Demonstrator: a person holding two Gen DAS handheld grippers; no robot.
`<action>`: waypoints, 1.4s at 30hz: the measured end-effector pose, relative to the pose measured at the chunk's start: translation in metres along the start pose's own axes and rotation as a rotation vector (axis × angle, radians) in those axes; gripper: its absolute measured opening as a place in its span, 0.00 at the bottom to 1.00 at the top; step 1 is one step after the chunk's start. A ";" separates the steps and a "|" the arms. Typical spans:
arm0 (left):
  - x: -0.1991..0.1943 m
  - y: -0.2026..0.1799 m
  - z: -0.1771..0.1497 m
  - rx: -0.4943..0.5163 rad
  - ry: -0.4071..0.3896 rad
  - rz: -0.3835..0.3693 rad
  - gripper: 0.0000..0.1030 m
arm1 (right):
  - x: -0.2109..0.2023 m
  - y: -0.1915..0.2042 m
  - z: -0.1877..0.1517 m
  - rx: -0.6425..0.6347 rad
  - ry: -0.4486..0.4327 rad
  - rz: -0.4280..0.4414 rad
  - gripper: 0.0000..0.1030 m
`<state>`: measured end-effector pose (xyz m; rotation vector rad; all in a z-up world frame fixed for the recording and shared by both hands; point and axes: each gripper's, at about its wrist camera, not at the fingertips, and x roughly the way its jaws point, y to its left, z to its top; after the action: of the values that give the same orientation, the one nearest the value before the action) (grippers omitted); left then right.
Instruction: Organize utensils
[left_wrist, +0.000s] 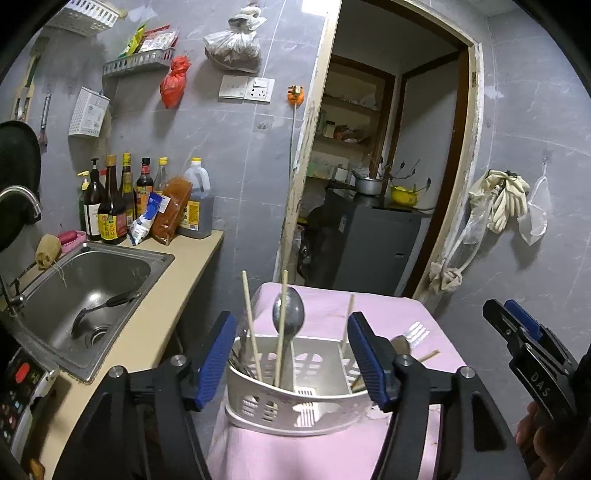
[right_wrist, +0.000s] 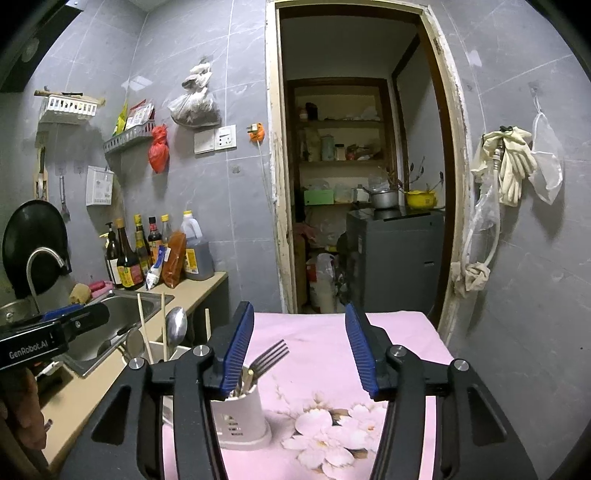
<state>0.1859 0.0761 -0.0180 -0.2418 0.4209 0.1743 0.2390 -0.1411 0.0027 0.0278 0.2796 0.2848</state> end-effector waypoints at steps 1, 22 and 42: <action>-0.003 -0.002 0.000 -0.002 -0.001 -0.001 0.61 | -0.003 -0.001 0.000 -0.001 0.004 0.003 0.48; -0.070 -0.039 -0.031 0.028 0.028 -0.036 0.95 | -0.091 -0.051 -0.009 0.020 0.041 -0.004 0.98; -0.153 -0.075 -0.063 0.088 -0.026 -0.033 0.98 | -0.189 -0.069 -0.019 0.005 0.034 0.008 0.99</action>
<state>0.0408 -0.0300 0.0049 -0.1597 0.3976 0.1265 0.0782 -0.2603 0.0301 0.0293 0.3144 0.2922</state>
